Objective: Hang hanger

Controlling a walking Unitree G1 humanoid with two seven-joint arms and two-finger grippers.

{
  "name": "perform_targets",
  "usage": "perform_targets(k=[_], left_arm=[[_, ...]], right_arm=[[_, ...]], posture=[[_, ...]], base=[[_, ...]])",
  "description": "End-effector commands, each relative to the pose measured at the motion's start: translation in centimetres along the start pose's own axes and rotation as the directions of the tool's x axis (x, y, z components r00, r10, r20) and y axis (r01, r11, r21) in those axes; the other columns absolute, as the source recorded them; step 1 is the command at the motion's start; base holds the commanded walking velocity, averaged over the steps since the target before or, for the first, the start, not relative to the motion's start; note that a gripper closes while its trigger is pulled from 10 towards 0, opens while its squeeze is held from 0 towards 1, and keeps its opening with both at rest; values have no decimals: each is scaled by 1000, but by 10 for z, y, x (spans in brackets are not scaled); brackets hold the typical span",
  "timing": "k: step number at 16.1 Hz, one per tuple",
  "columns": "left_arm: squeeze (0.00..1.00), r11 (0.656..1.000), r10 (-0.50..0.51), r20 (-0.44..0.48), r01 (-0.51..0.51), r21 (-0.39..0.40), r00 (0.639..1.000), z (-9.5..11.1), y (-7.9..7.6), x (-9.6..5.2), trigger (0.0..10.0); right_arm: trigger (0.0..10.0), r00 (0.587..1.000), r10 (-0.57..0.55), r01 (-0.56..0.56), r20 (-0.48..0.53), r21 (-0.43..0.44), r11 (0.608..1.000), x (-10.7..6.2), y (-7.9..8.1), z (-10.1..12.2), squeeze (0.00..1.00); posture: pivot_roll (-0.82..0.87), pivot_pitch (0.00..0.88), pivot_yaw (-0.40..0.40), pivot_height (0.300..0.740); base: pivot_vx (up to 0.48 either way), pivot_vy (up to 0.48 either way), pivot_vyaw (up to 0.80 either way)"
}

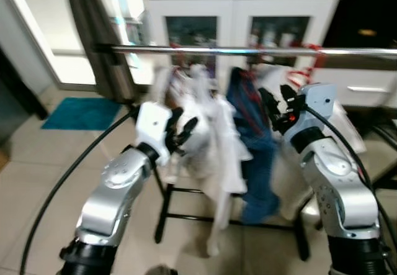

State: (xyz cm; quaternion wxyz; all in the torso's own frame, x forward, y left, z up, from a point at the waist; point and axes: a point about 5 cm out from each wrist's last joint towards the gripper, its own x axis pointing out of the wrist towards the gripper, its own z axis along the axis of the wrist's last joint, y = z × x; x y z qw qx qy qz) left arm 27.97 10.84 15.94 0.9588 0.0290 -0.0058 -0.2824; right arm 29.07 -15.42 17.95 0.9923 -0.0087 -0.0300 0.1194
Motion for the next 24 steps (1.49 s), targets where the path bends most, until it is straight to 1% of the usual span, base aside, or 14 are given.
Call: perform_targets(k=[1,3,6,7,8,11,15,17,19,20,21,22,23,24], left_arm=[[0,999,36,1,-36,11,999,1,8,-3,10000],[0,998,59,-20,-58,20,998,-2,15,-9,10000],[0,997,76,-41,-75,29,996,-8,13,-14,10000],[0,998,67,-34,-66,24,997,-5,9,-14,10000],[0,998,63,-29,-63,21,998,-4,8,-13,10000],[0,996,86,-13,-86,0,996,0,13,-11,10000],[0,995,96,-29,-96,-12,995,-5,15,-12,10000],[0,999,39,-10,-39,-15,999,0,6,-9,10000],[0,1000,-28,-30,28,10,999,-1,3,-11,10000],[0,996,-84,-90,84,4,992,-8,8,-18,10000],[0,992,-123,-116,127,27,986,-11,8,-19,10000],[0,985,-160,-124,166,40,979,-11,7,-19,10000],[0,982,-181,-116,186,33,977,-9,6,-19,10000],[0,981,-188,-113,193,29,976,-8,6,-19,10000]], right_arm=[[10000,1000,12,-12,-14,-8,1000,3,6,2,0],[10000,997,-52,52,-60,-6,999,9,3,-1,0],[10000,995,-31,32,-92,7,999,8,3,-5,0],[10000,996,-20,22,-91,26,999,7,5,-5,898],[10000,996,-19,22,-90,34,999,7,5,-5,1000],[10000,993,-36,46,-111,88,995,5,17,-10,1000],[10000,992,-36,45,-122,72,996,-3,20,-16,1000],[10000,985,-84,90,-148,37,995,-2,8,-20,1000],[10000,978,-118,123,-172,16,992,12,-1,-25,1000],[10000,979,-93,104,-179,51,993,34,-2,-25,1000],[10000,982,-79,83,-172,14,996,47,-6,-20,1000],[10000,983,-76,77,-169,-4,997,60,-11,-15,1000],[10000,982,-90,94,-168,18,995,73,-17,-10,1000],[10000,981,-101,109,-166,38,993,79,-20,-8,1000]], posture=[[71,0,61,740],[77,0,34,740],[87,0,35,740],[100,0,37,740],[103,0,37,740],[88,0,45,740],[64,0,47,740],[96,0,52,740],[98,0,52,740],[85,0,67,740],[91,0,77,740],[88,0,76,740],[87,0,73,740],[88,0,74,740]], base=[[0,0,0],[0,0,0],[0,0,0],[0,0,0],[0,0,0],[0,0,0],[0,0,0],[0,0,0],[0,0,0],[0,0,0],[0,0,0],[0,0,0],[0,0,0],[0,0,0]])
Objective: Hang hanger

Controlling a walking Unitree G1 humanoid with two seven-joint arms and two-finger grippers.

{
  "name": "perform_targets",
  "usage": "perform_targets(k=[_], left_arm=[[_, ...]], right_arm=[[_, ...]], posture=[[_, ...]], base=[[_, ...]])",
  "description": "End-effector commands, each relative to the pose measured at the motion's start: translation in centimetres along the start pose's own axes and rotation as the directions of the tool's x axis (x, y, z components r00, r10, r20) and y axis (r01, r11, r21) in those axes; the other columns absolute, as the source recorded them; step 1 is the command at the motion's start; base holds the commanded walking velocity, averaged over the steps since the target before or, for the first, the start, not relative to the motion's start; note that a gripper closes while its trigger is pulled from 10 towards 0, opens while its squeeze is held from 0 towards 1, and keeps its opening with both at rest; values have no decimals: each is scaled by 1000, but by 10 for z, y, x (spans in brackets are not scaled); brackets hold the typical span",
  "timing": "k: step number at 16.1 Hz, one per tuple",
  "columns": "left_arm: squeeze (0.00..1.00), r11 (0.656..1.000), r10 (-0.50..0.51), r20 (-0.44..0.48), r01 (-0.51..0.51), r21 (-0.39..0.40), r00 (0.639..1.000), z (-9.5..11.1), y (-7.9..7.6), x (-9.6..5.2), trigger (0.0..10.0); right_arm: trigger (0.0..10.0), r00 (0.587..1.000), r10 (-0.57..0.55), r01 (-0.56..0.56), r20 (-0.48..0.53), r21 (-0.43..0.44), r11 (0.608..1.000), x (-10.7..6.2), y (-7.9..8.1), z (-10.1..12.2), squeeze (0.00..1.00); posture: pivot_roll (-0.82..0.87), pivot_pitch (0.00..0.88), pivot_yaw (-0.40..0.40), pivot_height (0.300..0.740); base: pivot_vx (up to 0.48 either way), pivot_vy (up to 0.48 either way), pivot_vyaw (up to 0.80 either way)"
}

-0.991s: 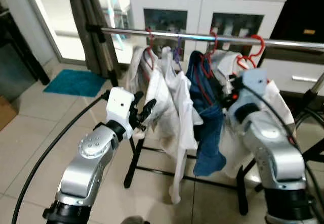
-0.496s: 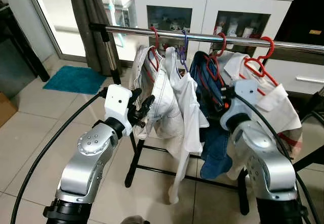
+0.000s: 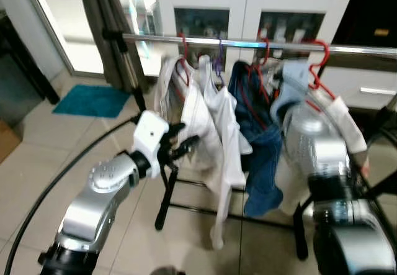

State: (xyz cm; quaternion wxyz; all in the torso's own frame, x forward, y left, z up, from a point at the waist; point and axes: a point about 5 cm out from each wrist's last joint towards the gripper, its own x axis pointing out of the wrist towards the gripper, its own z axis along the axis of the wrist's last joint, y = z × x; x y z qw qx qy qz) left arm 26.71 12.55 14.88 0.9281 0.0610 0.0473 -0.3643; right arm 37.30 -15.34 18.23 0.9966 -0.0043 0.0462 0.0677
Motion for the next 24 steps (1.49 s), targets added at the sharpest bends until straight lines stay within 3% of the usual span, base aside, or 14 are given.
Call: perform_targets(k=[1,2,3,6,7,8,9,15,24], left_arm=[[0,1000,-17,-1,17,11,1000,3,0,0,10000],[0,999,-49,-22,50,13,999,0,-2,-5,10000],[0,997,-76,-35,77,18,996,-2,-5,-7,10000],[0,995,-98,-40,98,14,994,-3,-9,-10,10000],[0,994,-104,-45,105,16,994,-3,-10,-11,10000],[0,994,-106,-46,107,17,993,-3,-10,-11,10000],[0,994,-108,-48,109,17,993,-3,-10,-12,10000],[0,993,-112,-61,113,20,992,-4,-11,-14,10000],[0,992,-119,-67,121,20,991,-4,-14,-15,10000]], right_arm=[[10000,1000,-17,17,-17,33,999,6,-3,-4,1000],[10000,998,-50,51,-31,40,998,21,-8,2,424],[10000,998,-51,52,-45,25,998,28,-9,6,0],[10000,996,10,-10,-90,1,1000,37,-1,8,0],[4941,994,10,-13,-108,-25,1000,39,-1,6,0],[3020,993,6,-11,-118,-35,999,39,-1,5,0],[0,990,0,-8,-141,-54,998,39,-2,1,0],[0,983,-22,19,-185,-19,1000,37,-3,-13,0],[0,977,57,-46,-204,58,997,38,13,-20,0]], posture=[[89,0,79,740],[96,0,77,740],[103,0,75,740],[107,0,79,740],[112,0,80,740],[112,0,80,740],[114,0,80,740],[122,0,78,740],[128,0,79,740]], base=[[0,0,0],[0,0,0],[0,0,0],[0,0,0],[0,0,0],[0,0,0],[0,0,0],[0,0,0],[0,0,0]])
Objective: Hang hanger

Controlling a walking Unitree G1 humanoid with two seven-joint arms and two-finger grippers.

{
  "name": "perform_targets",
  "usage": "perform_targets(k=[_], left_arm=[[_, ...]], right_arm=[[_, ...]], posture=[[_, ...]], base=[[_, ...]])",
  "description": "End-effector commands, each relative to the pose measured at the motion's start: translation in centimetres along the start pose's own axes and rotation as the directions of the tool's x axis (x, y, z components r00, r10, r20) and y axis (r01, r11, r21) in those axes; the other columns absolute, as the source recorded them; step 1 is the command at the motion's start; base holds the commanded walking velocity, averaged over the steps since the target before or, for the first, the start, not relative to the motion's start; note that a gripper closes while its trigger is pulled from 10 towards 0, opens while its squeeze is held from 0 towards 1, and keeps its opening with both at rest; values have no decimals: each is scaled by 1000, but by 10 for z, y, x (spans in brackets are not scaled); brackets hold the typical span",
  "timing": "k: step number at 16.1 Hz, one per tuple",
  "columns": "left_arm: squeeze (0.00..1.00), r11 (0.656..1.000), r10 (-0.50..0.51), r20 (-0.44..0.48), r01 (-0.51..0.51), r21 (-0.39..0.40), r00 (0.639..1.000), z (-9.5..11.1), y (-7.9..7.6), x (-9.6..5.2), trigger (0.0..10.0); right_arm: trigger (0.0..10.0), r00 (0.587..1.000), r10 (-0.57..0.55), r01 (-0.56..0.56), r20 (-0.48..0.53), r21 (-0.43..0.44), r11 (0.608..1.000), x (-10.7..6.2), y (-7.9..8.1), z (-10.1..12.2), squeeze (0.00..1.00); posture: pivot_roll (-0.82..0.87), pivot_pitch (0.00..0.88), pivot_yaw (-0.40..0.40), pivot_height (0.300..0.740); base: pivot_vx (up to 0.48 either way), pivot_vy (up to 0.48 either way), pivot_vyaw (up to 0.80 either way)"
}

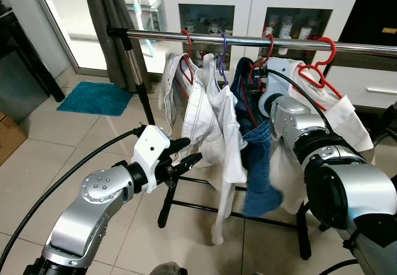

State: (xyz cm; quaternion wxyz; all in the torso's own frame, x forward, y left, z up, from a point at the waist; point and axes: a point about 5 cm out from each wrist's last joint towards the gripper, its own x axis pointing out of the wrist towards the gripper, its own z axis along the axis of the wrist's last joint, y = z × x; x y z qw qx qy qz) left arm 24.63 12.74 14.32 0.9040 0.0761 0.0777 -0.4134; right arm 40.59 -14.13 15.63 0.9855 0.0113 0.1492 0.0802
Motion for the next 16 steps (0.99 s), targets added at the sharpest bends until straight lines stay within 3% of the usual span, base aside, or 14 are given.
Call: perform_targets(k=[1,14,16], left_arm=[[0,1000,-10,-2,10,12,1000,3,0,0,10000],[0,1000,-3,-5,3,28,1000,2,1,2,10000],[0,998,63,5,-63,28,998,4,8,7,10000]], right_arm=[[0,1000,24,-24,-2,6,1000,1,6,3,0],[0,999,-34,34,-22,-22,999,0,-2,0,0],[0,997,-68,70,36,-68,995,-1,-11,9,0]], posture=[[128,0,80,740],[133,0,68,740],[124,0,63,740]], base=[[0,0,0],[0,0,0],[0,0,0]])
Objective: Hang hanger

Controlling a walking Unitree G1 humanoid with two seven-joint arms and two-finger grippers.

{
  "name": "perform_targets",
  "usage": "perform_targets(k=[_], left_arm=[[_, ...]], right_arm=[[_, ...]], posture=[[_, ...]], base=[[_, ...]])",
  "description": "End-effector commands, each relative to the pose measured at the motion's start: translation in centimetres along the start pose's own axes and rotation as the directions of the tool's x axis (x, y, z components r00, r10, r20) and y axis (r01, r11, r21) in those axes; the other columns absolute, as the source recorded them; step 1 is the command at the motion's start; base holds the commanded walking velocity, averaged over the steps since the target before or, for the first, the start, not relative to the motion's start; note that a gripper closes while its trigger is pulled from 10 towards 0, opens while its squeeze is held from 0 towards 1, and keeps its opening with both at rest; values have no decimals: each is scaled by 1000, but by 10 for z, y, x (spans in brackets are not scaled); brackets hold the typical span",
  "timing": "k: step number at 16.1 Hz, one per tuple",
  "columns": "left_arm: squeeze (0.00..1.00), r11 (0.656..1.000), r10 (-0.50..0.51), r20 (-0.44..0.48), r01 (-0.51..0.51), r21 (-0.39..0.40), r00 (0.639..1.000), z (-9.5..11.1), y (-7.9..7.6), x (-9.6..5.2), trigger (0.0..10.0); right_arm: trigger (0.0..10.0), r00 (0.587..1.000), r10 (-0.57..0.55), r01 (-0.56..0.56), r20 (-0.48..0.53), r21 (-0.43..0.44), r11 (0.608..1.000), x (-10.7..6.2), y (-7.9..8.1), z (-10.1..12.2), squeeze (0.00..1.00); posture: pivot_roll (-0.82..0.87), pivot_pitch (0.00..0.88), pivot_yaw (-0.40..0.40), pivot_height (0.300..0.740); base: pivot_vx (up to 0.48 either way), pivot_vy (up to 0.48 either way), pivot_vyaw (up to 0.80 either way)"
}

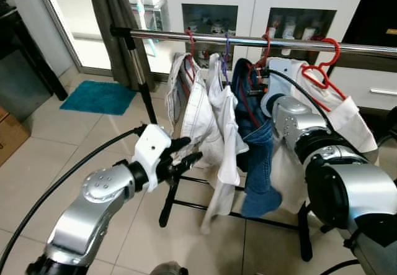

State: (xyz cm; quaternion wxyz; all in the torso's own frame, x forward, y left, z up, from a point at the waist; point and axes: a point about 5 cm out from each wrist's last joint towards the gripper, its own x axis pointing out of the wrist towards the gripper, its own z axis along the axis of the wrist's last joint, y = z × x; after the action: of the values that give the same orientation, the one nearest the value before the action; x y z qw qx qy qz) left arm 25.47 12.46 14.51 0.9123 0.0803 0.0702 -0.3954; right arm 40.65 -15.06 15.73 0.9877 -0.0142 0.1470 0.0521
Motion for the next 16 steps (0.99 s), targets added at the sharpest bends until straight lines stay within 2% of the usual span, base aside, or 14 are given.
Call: perform_targets(k=[1,2,5,7,9,11,13,14,16], left_arm=[[0,996,87,2,-87,2,996,2,11,3,10000],[0,993,121,14,-121,-11,993,4,15,6,10000],[0,992,125,34,-125,-24,992,6,16,10,10000],[0,991,132,43,-130,-39,990,7,19,17,10000],[0,990,136,49,-134,-45,989,9,20,19,10000],[0,985,170,66,-167,-49,983,8,23,24,10000],[0,982,184,69,-181,-52,980,7,21,31,10000],[0,979,196,76,-191,-69,978,9,20,36,10000],[0,977,204,82,-197,-84,976,9,19,38,10000]], right_arm=[[0,996,-21,23,87,-26,999,-1,-9,15,0],[0,990,-31,33,138,-11,999,-3,-15,21,0],[0,977,-44,43,210,11,999,-7,-28,27,0],[0,964,-13,18,266,-16,1000,-13,-39,25,0],[0,962,15,-6,272,-33,999,-15,-40,22,0],[0,955,74,-56,287,-72,996,-23,-35,7,0],[0,948,82,-62,309,-75,995,-38,-34,-8,0],[0,941,67,-47,332,-69,997,-57,-34,-20,0],[0,935,45,-29,352,-49,998,-73,-35,-25,0]], posture=[[114,0,62,740],[109,0,65,740],[88,0,78,740],[60,0,88,740],[58,0,86,740],[18,0,87,740],[25,0,87,740],[17,0,87,740],[17,0,82,740]], base=[[0,0,0],[0,0,0],[0,0,0],[0,0,0],[0,0,0],[0,0,0],[0,0,0],[0,0,0],[0,0,0]])
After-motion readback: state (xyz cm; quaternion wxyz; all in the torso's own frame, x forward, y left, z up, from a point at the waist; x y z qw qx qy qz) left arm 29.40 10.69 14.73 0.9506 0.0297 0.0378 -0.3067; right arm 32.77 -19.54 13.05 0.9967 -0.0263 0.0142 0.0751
